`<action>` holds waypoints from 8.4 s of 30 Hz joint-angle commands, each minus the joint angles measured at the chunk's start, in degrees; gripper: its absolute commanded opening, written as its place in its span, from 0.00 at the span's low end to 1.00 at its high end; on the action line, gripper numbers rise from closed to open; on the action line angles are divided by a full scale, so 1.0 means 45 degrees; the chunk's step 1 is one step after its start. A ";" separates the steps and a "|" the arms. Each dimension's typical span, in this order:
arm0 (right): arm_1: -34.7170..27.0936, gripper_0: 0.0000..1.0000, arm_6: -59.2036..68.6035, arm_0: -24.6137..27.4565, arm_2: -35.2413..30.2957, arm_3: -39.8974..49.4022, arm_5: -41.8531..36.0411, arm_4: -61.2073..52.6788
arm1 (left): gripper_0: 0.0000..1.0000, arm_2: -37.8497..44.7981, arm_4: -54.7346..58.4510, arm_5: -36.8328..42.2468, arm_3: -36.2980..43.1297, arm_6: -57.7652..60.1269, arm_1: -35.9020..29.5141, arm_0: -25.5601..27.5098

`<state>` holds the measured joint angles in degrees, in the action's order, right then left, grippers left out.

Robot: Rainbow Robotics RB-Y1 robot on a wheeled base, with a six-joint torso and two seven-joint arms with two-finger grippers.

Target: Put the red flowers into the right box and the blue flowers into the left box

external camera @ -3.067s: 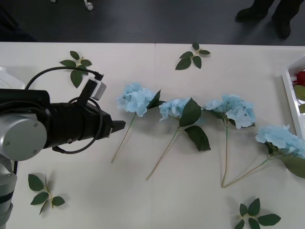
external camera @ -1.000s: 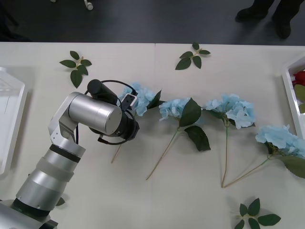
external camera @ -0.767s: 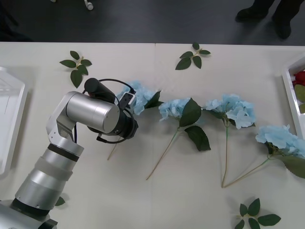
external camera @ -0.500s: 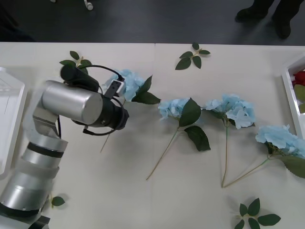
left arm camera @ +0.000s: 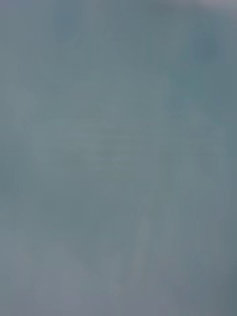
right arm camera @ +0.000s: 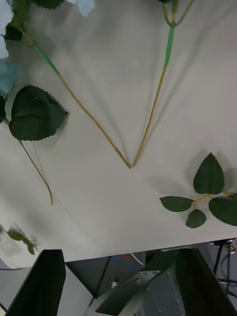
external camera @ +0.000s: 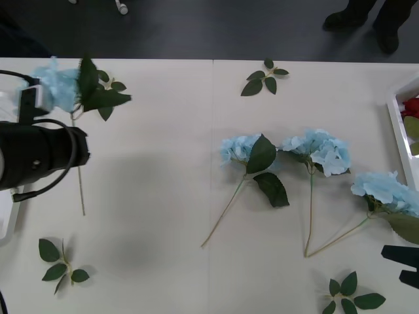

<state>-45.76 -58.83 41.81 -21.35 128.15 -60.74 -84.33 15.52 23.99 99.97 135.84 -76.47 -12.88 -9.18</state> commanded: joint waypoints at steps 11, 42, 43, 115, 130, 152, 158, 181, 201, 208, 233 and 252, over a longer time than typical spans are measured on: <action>0.0695 0.66 0.4615 0.0416 0.1542 0.1132 0.0862 0.3350 | 0.00 0.4109 -0.0391 -0.0185 -0.0343 0.3400 -0.2469 0.0380; -0.2976 0.66 0.7955 -0.4448 0.3261 -0.1778 -0.1521 0.4131 | 0.00 0.3718 -0.0566 -0.9169 -1.2882 -0.0546 -0.5672 -0.0948; -0.2937 0.66 0.7975 -0.4584 0.3397 -0.1817 -0.1521 0.4307 | 0.00 0.3699 -0.0566 -0.9169 -1.2882 -0.0565 -0.5672 -0.0948; 0.0754 0.66 1.0455 -0.7436 0.8397 -0.3965 -0.0428 1.3115 | 1.00 0.3659 1.3379 -0.1454 -0.4132 -1.0311 -0.2079 -0.0440; 0.0715 0.07 1.0319 -0.7612 0.8397 -0.4180 -0.0428 1.2901 | 1.00 0.3659 1.3945 -0.1474 -0.4132 -1.0839 -0.2020 -0.0460; -0.0398 0.00 0.9674 -0.7768 0.6249 -0.1934 -0.2537 1.0225 | 1.00 0.4656 1.5957 0.1339 -0.8761 -1.5780 -0.3797 -0.1866; -0.1180 0.00 0.9166 -0.7768 0.4569 -0.0489 -0.3435 0.8018 | 1.00 0.4792 1.6152 0.1573 -0.8820 -1.5858 -0.3797 -0.1905; -0.5008 0.00 -0.1967 -0.7514 -0.1700 -0.0664 -0.4568 -0.0224 | 1.00 0.4695 1.7051 0.1964 -0.8624 -1.5878 -0.2645 -0.1925; -0.5164 0.00 -1.4252 -0.4682 -0.0821 -0.1153 0.3303 -0.5361 | 1.00 0.4460 1.7031 0.2022 -0.8351 -1.6132 -0.0887 -0.1925; -0.4285 0.00 -1.6849 -0.6655 0.1034 -0.1075 0.4260 -0.6338 | 1.00 0.4363 1.6777 0.2022 -0.8351 -1.6346 -0.0477 -0.1925; -0.0476 0.00 -1.7142 -1.4897 1.0605 -0.1954 0.6506 -0.3896 | 1.00 0.3484 1.6406 0.1221 -0.8410 -1.6893 -0.0360 -0.1964; 0.1789 0.00 -1.7006 -1.6127 1.3046 -0.2832 0.8537 -0.1982 | 1.00 0.2136 1.5039 -0.0341 -0.8390 -1.7451 0.1398 -0.1964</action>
<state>-37.91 -133.63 -29.81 38.34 114.40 -22.59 -93.53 26.58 92.28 99.58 96.56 -150.92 -7.31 -16.56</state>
